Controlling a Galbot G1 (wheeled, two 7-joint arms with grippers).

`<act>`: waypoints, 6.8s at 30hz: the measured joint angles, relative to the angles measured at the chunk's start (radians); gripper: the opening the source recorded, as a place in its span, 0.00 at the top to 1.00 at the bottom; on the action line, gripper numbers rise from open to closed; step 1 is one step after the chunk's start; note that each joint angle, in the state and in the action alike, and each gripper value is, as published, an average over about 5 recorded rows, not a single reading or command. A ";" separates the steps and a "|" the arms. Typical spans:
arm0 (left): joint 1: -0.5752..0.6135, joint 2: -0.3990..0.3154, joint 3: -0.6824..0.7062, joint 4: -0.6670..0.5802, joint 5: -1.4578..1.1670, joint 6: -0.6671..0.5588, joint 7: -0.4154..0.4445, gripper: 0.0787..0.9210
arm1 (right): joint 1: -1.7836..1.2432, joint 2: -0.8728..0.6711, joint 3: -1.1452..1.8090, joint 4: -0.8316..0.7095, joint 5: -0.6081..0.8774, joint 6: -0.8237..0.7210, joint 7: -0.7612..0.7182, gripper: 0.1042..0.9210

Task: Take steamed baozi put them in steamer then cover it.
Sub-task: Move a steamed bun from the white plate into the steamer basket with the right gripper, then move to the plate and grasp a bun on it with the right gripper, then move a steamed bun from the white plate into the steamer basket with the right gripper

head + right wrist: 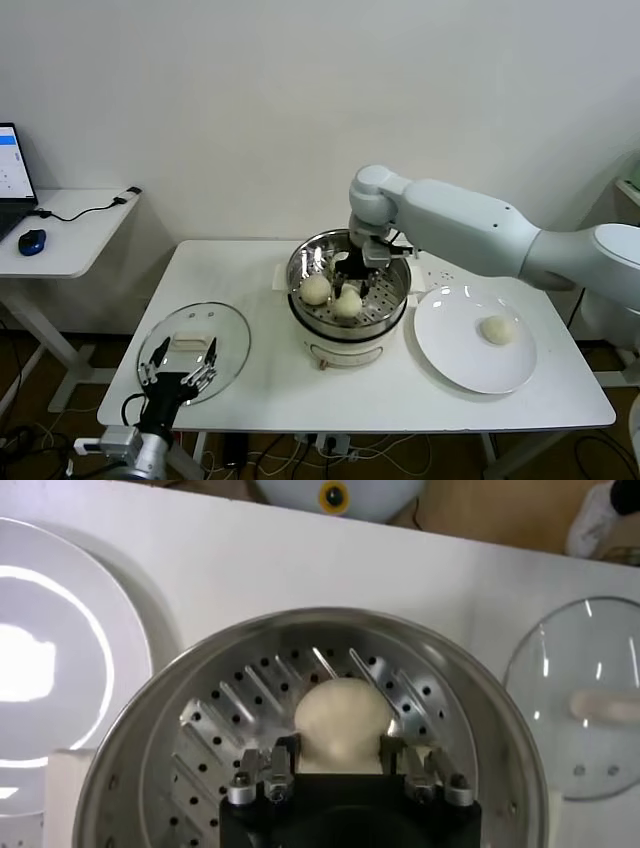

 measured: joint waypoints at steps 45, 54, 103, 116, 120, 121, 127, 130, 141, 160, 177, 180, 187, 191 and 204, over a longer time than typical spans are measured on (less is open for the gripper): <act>0.010 0.013 0.041 -0.027 -0.018 0.007 0.002 0.12 | 0.054 -0.539 0.219 0.125 0.345 -0.584 -0.091 0.12; 0.032 0.019 0.040 -0.024 -0.047 -0.011 0.008 0.12 | -0.228 -0.579 0.491 0.069 0.169 -0.894 -0.127 0.12; 0.030 0.021 0.031 0.063 -0.049 -0.020 0.010 0.12 | -0.611 -0.264 0.926 -0.447 -0.431 -0.727 -0.090 0.12; 0.032 0.021 0.034 0.064 -0.048 -0.019 0.010 0.12 | -0.616 -0.262 0.936 -0.448 -0.430 -0.726 -0.077 0.23; 0.032 0.020 0.036 0.064 -0.047 -0.018 0.010 0.12 | -0.615 -0.268 0.933 -0.441 -0.420 -0.731 -0.081 0.34; 0.032 0.020 0.036 0.064 -0.047 -0.018 0.010 0.12 | -0.615 -0.270 0.932 -0.438 -0.416 -0.733 -0.084 0.36; 0.028 0.020 0.040 0.065 -0.041 -0.016 0.008 0.12 | -0.593 -0.298 0.902 -0.396 -0.366 -0.767 -0.111 0.38; 0.024 0.020 0.041 0.068 -0.032 -0.011 0.004 0.12 | -0.562 -0.321 0.863 -0.361 -0.314 -0.796 -0.132 0.38; 0.023 0.020 0.036 0.045 -0.014 0.014 0.003 0.12 | -0.248 -0.370 0.546 -0.205 0.009 -0.947 -0.208 0.38; 0.006 0.010 0.032 0.007 -0.027 0.031 0.008 0.12 | 0.091 -0.162 0.146 -0.154 0.309 -1.088 -0.236 0.38; 0.006 0.009 0.021 0.001 -0.048 0.035 0.008 0.12 | -0.055 -0.025 0.142 -0.221 0.183 -1.089 -0.198 0.37; 0.005 0.009 0.022 0.005 -0.048 0.035 0.008 0.12 | -0.079 -0.021 0.151 -0.225 0.161 -1.088 -0.187 0.37; 0.003 0.008 0.022 0.007 -0.048 0.038 0.008 0.12 | -0.105 -0.027 0.171 -0.215 0.143 -1.094 -0.169 0.21; 0.005 0.008 0.020 0.007 -0.048 0.044 0.008 0.12 | -0.099 -0.048 0.181 -0.195 0.157 -1.106 -0.168 0.13; -0.001 0.008 0.036 -0.013 -0.107 0.056 -0.027 0.12 | -0.113 -0.217 0.406 -0.040 0.359 -1.117 0.063 0.12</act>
